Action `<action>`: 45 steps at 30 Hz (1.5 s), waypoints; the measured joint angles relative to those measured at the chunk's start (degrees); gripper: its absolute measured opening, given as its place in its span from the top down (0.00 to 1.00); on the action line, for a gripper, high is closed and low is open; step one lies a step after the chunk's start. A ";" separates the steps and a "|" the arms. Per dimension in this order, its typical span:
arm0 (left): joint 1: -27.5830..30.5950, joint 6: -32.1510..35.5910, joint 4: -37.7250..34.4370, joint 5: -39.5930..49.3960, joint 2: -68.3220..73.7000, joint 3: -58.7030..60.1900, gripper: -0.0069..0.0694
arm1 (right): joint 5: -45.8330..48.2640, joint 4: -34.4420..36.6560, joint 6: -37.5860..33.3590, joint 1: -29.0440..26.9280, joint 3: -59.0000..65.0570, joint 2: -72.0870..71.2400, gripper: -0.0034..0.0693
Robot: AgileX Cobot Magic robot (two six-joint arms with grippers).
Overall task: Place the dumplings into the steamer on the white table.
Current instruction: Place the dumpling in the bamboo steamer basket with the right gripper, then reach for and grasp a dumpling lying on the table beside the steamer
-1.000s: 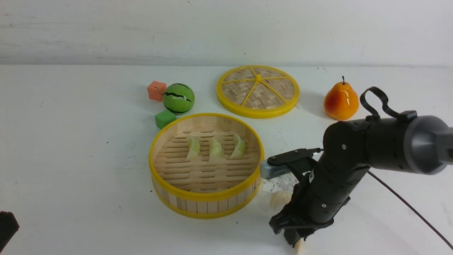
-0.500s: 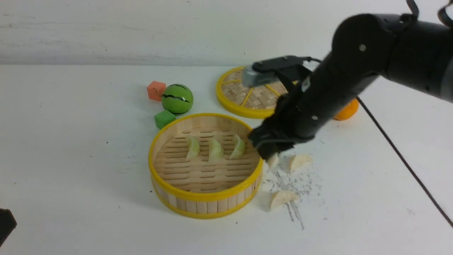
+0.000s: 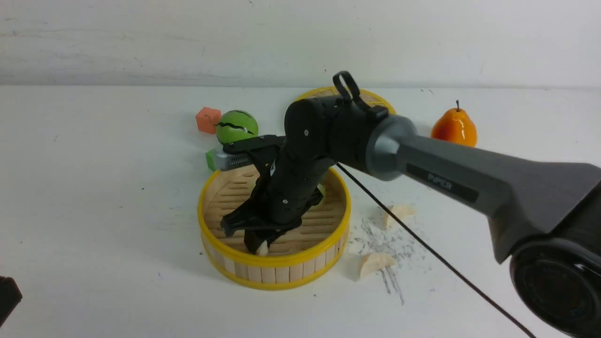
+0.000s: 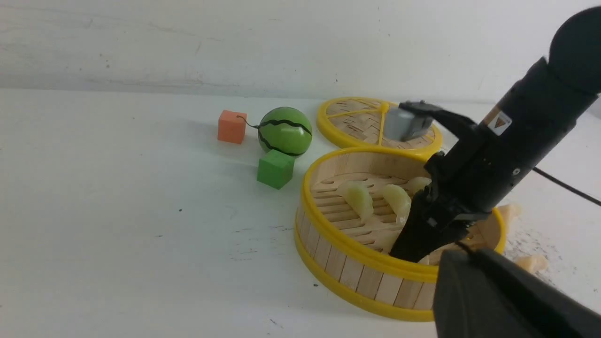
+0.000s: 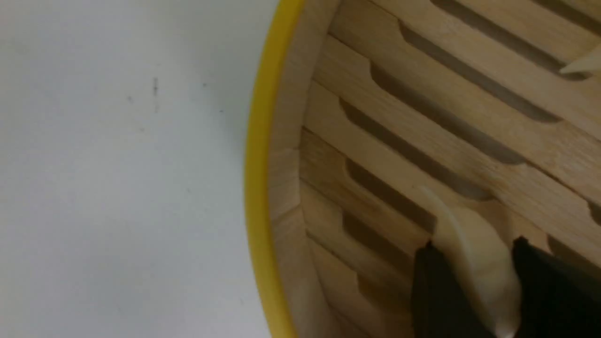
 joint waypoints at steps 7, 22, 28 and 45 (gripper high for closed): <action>0.00 0.00 0.06 0.86 0.00 0.00 0.92 | 0.12 0.03 0.51 0.00 -0.41 -1.16 0.36; 0.00 0.00 0.79 0.98 -0.35 0.00 0.90 | 5.92 -18.77 5.07 -6.46 17.68 -23.63 0.29; 0.00 0.00 2.11 0.69 -0.35 0.00 0.90 | -11.36 -9.71 8.51 -10.93 39.76 -25.33 0.29; 0.00 0.00 2.35 0.52 -0.35 0.00 0.88 | -21.66 -12.80 4.00 -11.11 45.24 -25.29 0.41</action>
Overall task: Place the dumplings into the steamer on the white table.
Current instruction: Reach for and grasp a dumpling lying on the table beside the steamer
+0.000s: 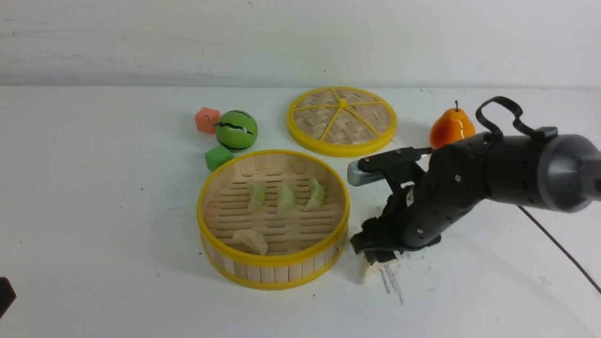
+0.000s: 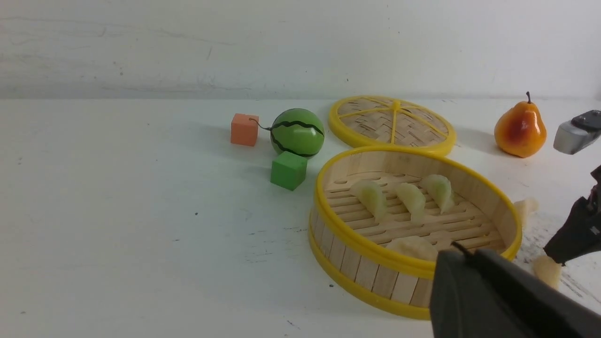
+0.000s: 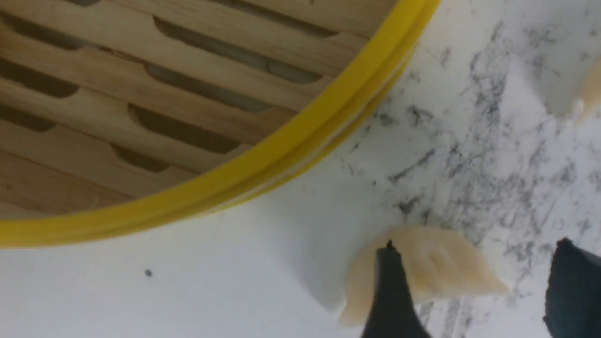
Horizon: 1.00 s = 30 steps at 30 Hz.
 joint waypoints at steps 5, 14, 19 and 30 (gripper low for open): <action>0.00 0.00 0.14 -0.06 0.00 0.00 0.88 | 8.45 4.68 -5.95 -0.06 0.00 -1.26 0.61; 0.00 0.00 0.14 0.24 0.00 0.00 0.88 | 12.56 9.21 -6.23 -0.05 -0.05 -5.84 0.70; 0.00 -0.07 0.14 0.59 0.00 0.00 0.88 | 10.63 2.46 4.58 -0.05 -0.10 -5.48 0.47; 0.00 -0.14 0.14 1.02 0.00 0.00 0.87 | 5.68 -0.37 19.26 0.21 -0.01 -1.05 0.24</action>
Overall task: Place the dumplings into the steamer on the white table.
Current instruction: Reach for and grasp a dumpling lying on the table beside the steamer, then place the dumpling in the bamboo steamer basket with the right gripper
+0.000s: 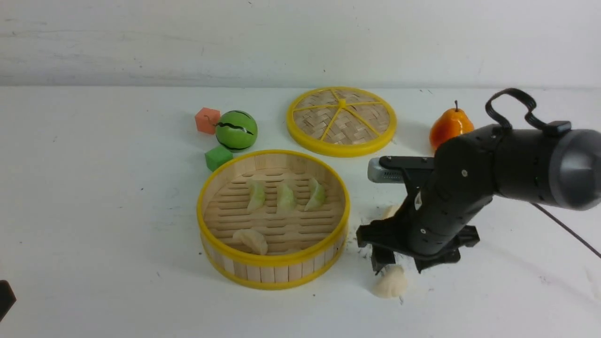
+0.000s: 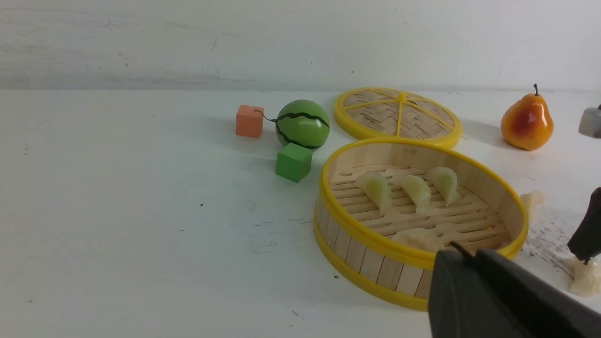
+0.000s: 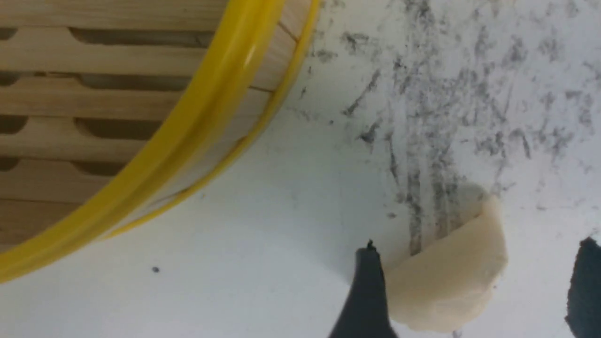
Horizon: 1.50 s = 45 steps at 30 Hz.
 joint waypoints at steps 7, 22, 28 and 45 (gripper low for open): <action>0.00 0.00 0.00 -0.12 0.00 0.00 0.87 | -0.48 3.09 -4.23 1.41 0.00 3.39 0.49; 0.00 0.00 0.00 -0.25 0.00 0.00 0.86 | 10.67 3.68 -20.49 2.36 -4.43 -4.22 0.65; 0.00 0.00 0.00 -0.25 0.00 0.00 0.86 | 10.88 10.09 -25.08 2.36 -14.37 -3.77 0.65; 0.00 0.00 0.00 -0.40 0.00 0.00 0.86 | 8.95 24.18 -36.47 3.65 -29.78 18.08 0.65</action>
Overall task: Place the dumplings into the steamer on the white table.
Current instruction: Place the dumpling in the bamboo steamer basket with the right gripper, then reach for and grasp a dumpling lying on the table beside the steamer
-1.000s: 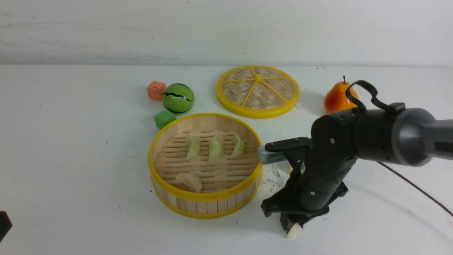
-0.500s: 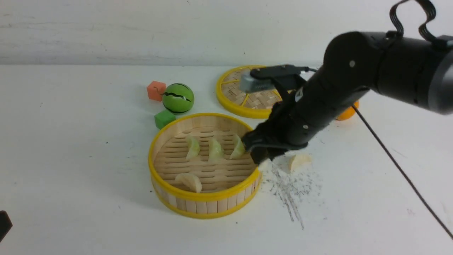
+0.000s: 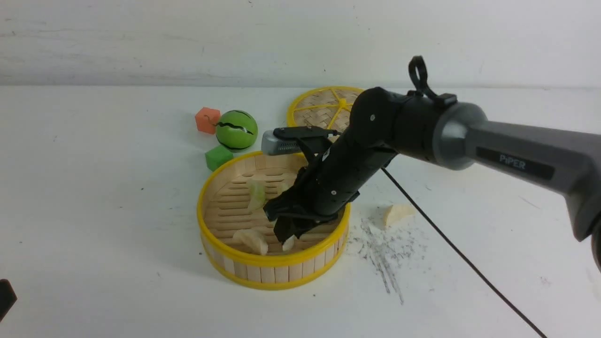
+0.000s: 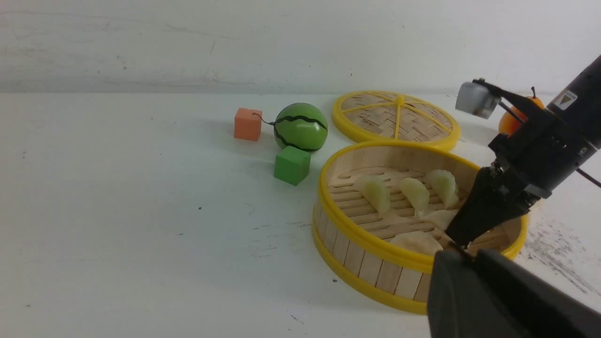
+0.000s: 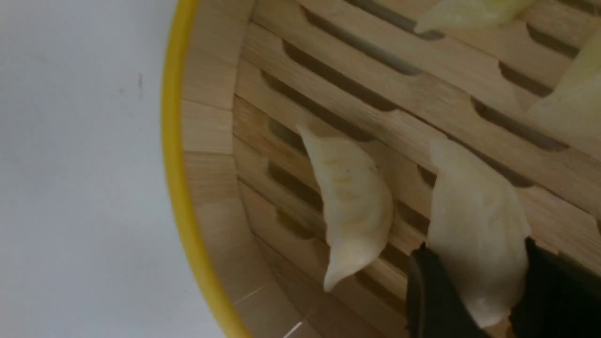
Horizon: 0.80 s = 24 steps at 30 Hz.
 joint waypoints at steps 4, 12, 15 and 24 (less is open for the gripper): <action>0.00 0.00 0.00 -0.08 0.00 0.00 0.86 | 0.07 -0.49 0.00 0.25 -0.26 0.35 0.65; 0.00 0.00 0.07 -0.34 0.00 0.00 0.85 | 2.55 -0.92 0.09 0.25 -0.59 0.42 0.45; 0.00 0.00 0.25 -0.39 0.00 0.00 0.84 | 3.51 -1.66 2.60 -0.23 -0.80 -0.69 0.36; 0.00 0.00 0.29 -0.47 0.00 0.00 0.84 | 4.09 -9.26 8.42 -8.30 -1.64 -11.43 0.30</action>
